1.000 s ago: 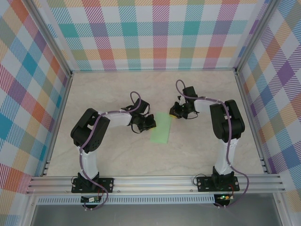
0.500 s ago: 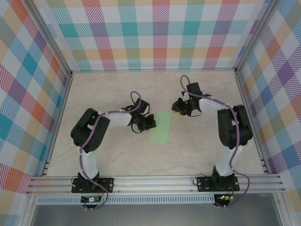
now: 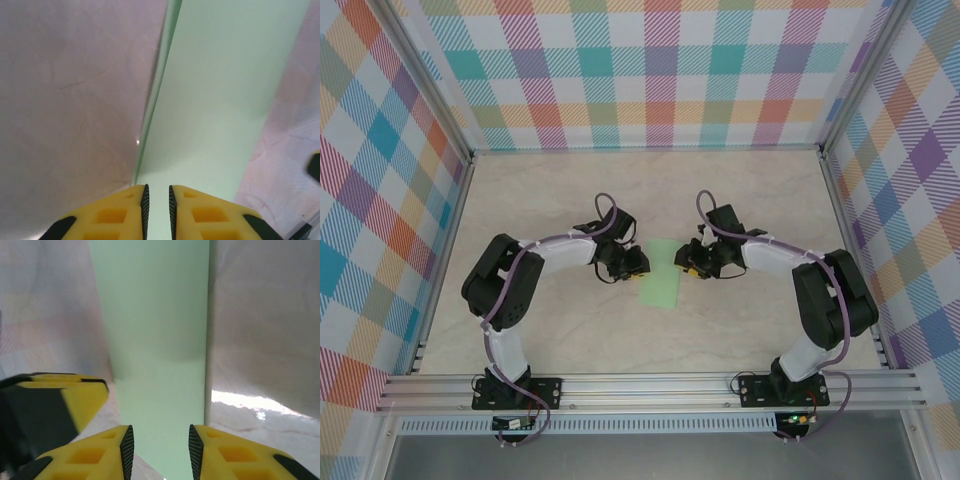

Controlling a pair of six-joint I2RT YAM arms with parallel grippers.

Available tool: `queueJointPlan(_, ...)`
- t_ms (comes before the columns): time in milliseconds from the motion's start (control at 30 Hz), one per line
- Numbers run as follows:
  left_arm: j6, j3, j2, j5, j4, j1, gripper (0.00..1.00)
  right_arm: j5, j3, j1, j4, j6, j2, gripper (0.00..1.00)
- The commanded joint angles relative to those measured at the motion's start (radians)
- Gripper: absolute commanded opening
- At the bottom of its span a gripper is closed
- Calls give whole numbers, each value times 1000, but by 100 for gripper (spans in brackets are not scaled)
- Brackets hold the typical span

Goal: Fold a paper plane with a square sheet of paper (pick it up from the middle)
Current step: Fold the triangle a second time at the center of the table.

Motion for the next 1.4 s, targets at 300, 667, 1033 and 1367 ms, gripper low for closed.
queueJointPlan(300,-7,-30,-55,47,-15,47,33,19,22,65,-33,49,51,33)
queueJointPlan(667,-13,-49,-33,59,-2,53,37,46,0,65,-34,46,87,32)
queueJointPlan(1033,-13,-52,-36,55,-5,53,38,64,-9,65,-27,39,14,32)
queueJointPlan(1367,-14,-55,-33,53,-6,53,39,10,-16,69,51,68,72,32)
